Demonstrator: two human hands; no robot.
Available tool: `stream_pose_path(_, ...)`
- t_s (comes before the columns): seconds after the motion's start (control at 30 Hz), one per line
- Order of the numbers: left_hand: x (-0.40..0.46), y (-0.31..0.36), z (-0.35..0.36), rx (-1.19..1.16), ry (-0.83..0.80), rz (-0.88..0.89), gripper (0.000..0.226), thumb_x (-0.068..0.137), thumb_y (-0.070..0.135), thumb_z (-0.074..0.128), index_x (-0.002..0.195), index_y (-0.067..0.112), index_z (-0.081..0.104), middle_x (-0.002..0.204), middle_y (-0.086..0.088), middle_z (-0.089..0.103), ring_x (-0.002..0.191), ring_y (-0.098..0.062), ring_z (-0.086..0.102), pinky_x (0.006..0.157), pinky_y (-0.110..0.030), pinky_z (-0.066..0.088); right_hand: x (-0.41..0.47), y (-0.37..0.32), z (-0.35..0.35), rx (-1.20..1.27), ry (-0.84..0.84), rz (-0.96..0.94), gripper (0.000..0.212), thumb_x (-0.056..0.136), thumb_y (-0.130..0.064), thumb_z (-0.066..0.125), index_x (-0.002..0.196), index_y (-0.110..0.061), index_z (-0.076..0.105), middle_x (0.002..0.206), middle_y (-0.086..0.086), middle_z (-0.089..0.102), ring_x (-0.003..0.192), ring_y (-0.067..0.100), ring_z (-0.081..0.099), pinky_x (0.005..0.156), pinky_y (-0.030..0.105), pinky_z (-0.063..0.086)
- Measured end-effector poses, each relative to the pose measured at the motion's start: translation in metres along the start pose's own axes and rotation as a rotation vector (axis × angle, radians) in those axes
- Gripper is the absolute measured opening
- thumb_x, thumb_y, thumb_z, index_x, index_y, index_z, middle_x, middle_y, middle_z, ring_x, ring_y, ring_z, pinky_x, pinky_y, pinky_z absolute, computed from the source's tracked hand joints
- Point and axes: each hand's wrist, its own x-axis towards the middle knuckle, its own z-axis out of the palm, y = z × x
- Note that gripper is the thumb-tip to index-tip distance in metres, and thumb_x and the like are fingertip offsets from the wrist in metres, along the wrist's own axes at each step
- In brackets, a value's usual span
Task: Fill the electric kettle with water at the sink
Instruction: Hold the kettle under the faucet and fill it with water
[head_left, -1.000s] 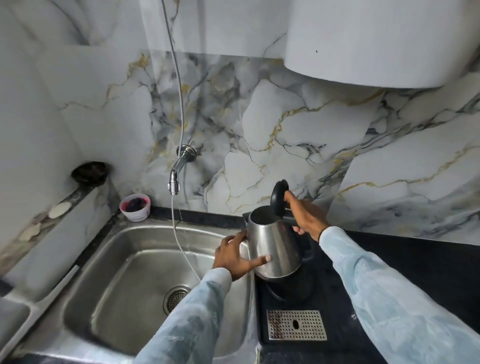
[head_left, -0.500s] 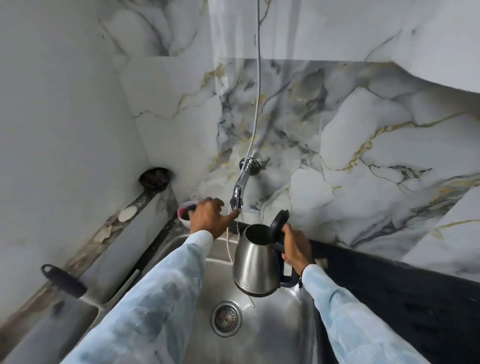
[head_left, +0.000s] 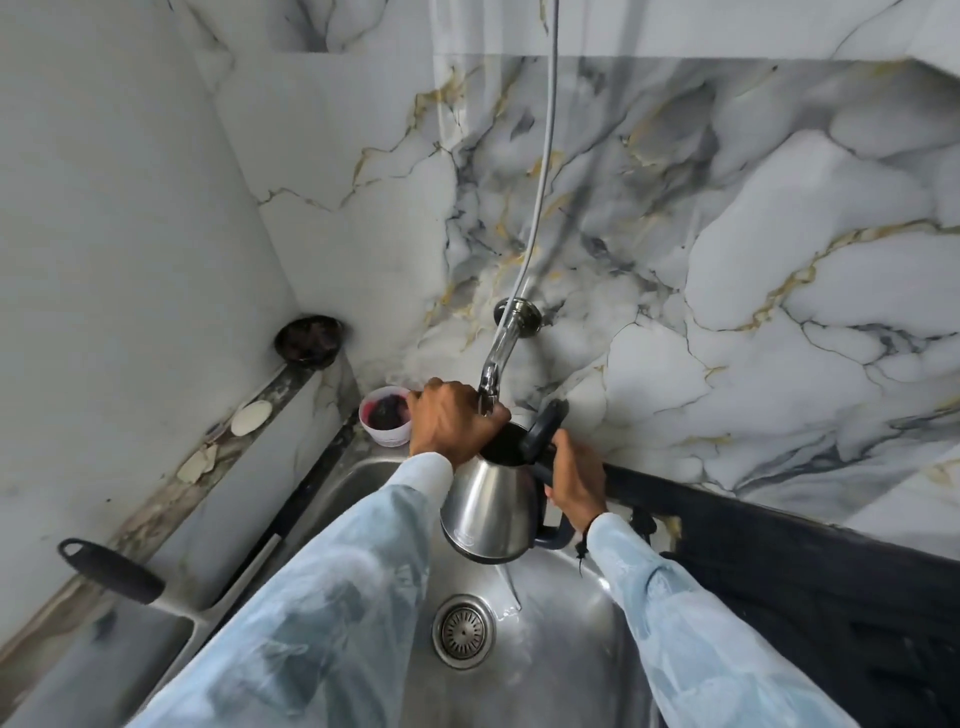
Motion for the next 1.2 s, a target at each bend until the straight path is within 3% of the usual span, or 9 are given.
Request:
stream_pose_path(0.1,0.003,-0.025,-0.009,-0.014,-0.116,0.039,0.073,0.08,0.08,0.039,0.132,0.04,0.071,0.146,-0.003,0.066,0.147,-0.025,0.044,0.122,-0.059,0.023,-0.003,-0.006,0.003,0.0,-0.029,-0.014,0.092,0.068,-0.074,0.034,0.094,0.01,0.063,0.098,0.034,0.075,0.103,0.055,0.073,0.098,0.074,0.062)
stream_pose_path(0.17,0.004,-0.038,-0.018,0.048,-0.118,0.067,0.1,0.079,0.094,0.015,0.165,0.043,0.025,0.179,0.007,0.011,0.166,-0.025,0.0,0.125,-0.065,-0.014,-0.006,-0.008,0.005,-0.004,-0.044,-0.023,0.099,0.068,-0.076,0.031,0.098,0.013,0.064,0.101,0.036,0.075,0.102,0.056,0.074,0.097,0.074,0.063)
stream_pose_path(0.23,0.005,-0.047,-0.029,0.123,-0.059,0.097,0.11,0.075,0.097,-0.001,0.168,0.039,-0.006,0.177,0.007,-0.023,0.162,-0.028,-0.028,0.119,-0.068,-0.026,-0.007,-0.007,0.007,-0.017,-0.05,-0.024,0.101,0.07,-0.076,0.031,0.1,0.014,0.063,0.103,0.037,0.075,0.102,0.056,0.074,0.098,0.074,0.062)
stream_pose_path(0.33,0.004,-0.052,-0.047,0.186,-0.008,0.12,0.112,0.074,0.096,-0.004,0.168,0.036,-0.013,0.175,0.003,-0.03,0.159,-0.029,-0.034,0.121,-0.073,-0.019,-0.011,-0.008,0.008,-0.044,-0.065,-0.042,0.089,0.08,-0.069,0.034,0.097,0.013,0.061,0.102,0.038,0.074,0.102,0.057,0.074,0.097,0.075,0.062)
stream_pose_path(0.67,0.002,-0.056,-0.062,0.199,-0.004,0.081,0.104,0.083,0.09,0.015,0.169,0.035,-0.005,0.178,0.003,-0.018,0.164,-0.029,-0.023,0.121,-0.069,-0.022,-0.017,-0.007,0.01,-0.076,-0.037,-0.077,0.093,0.071,-0.078,0.031,0.089,0.009,0.061,0.1,0.034,0.076,0.1,0.057,0.074,0.097,0.074,0.062)
stream_pose_path(0.8,0.004,-0.054,-0.048,-0.066,-0.223,-0.086,0.072,0.087,0.071,0.059,0.15,0.037,0.05,0.164,-0.006,0.042,0.158,-0.033,0.025,0.126,-0.061,0.014,-0.019,-0.006,0.012,-0.073,-0.016,-0.084,0.094,0.071,-0.076,0.032,0.091,0.01,0.065,0.096,0.03,0.076,0.098,0.055,0.075,0.095,0.073,0.064)
stream_pose_path(0.97,0.005,-0.016,-0.011,-0.459,-0.436,-0.104,0.047,0.091,0.048,0.071,0.135,0.03,0.069,0.147,-0.01,0.063,0.145,-0.034,0.048,0.123,-0.052,0.037,-0.011,-0.004,0.001,-0.067,0.003,-0.059,0.083,0.084,-0.066,0.038,0.097,0.011,0.066,0.105,0.033,0.077,0.103,0.057,0.074,0.098,0.076,0.063)
stream_pose_path(1.1,0.005,-0.003,-0.003,-0.515,-0.295,-0.175,0.034,0.089,0.046,0.076,0.116,0.027,0.076,0.131,-0.006,0.071,0.137,-0.029,0.055,0.117,-0.051,0.04,-0.01,-0.01,-0.001,-0.093,-0.005,-0.07,0.073,0.086,-0.063,0.036,0.091,0.004,0.066,0.101,0.027,0.076,0.105,0.054,0.074,0.101,0.074,0.062)
stream_pose_path(1.2,0.002,0.001,-0.006,-0.272,-0.133,-0.21,0.038,0.078,0.06,0.077,0.098,0.028,0.073,0.113,0.001,0.072,0.129,-0.026,0.054,0.112,-0.06,0.035,-0.012,-0.01,0.004,-0.102,-0.038,-0.088,0.077,0.083,-0.066,0.035,0.09,0.004,0.065,0.104,0.03,0.077,0.105,0.053,0.074,0.102,0.072,0.062)
